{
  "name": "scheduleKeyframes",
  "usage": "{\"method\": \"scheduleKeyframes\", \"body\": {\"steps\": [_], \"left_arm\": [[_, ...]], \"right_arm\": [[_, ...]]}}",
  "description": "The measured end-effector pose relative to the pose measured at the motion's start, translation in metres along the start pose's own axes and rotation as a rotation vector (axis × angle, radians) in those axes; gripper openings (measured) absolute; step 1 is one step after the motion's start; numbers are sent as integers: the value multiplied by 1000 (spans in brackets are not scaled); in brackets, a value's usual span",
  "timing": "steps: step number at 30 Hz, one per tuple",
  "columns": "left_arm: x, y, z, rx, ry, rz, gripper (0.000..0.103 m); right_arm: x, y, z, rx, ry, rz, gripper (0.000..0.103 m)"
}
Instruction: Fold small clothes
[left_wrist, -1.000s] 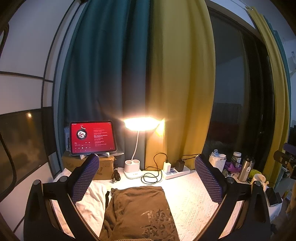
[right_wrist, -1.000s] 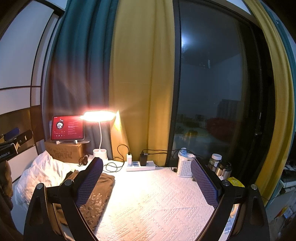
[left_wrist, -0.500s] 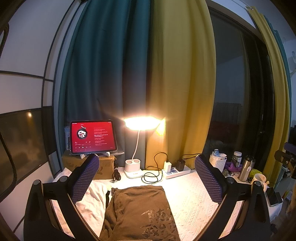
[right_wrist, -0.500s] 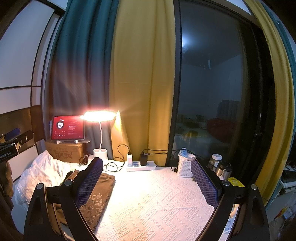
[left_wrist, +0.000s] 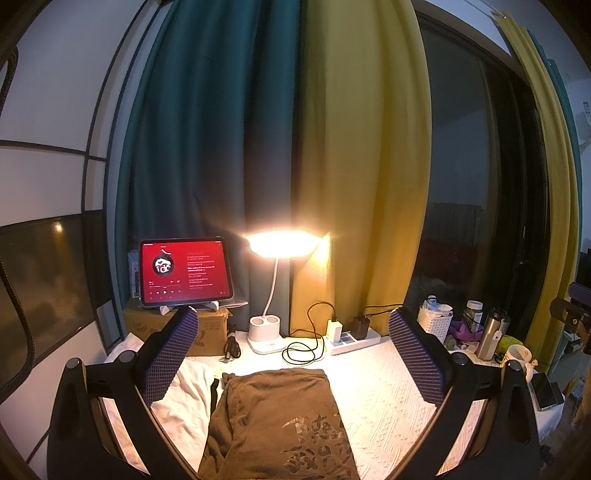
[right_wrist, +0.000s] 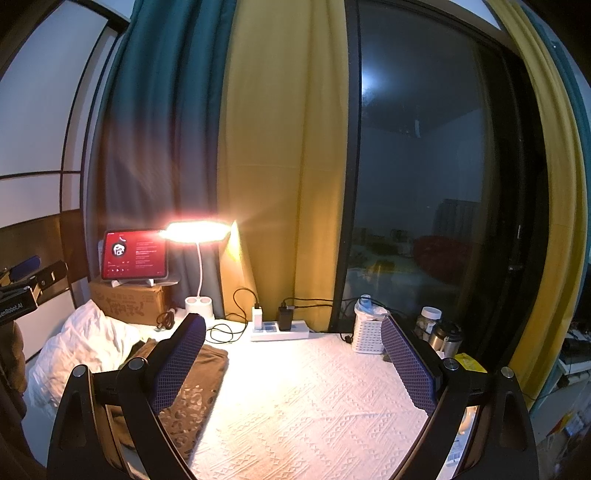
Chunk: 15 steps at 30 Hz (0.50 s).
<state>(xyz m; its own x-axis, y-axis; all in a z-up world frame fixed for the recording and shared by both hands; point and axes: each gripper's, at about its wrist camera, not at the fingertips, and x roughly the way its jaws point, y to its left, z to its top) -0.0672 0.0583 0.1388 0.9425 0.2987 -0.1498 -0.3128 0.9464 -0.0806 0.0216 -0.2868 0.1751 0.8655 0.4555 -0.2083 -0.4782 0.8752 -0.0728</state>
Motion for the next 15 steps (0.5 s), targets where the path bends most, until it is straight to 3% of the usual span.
{"method": "scheduleKeyframes", "body": {"steps": [15], "left_arm": [[0, 0, -1, 3, 11, -8, 102]], "right_arm": [[1, -1, -1, 3, 7, 0, 97]]}}
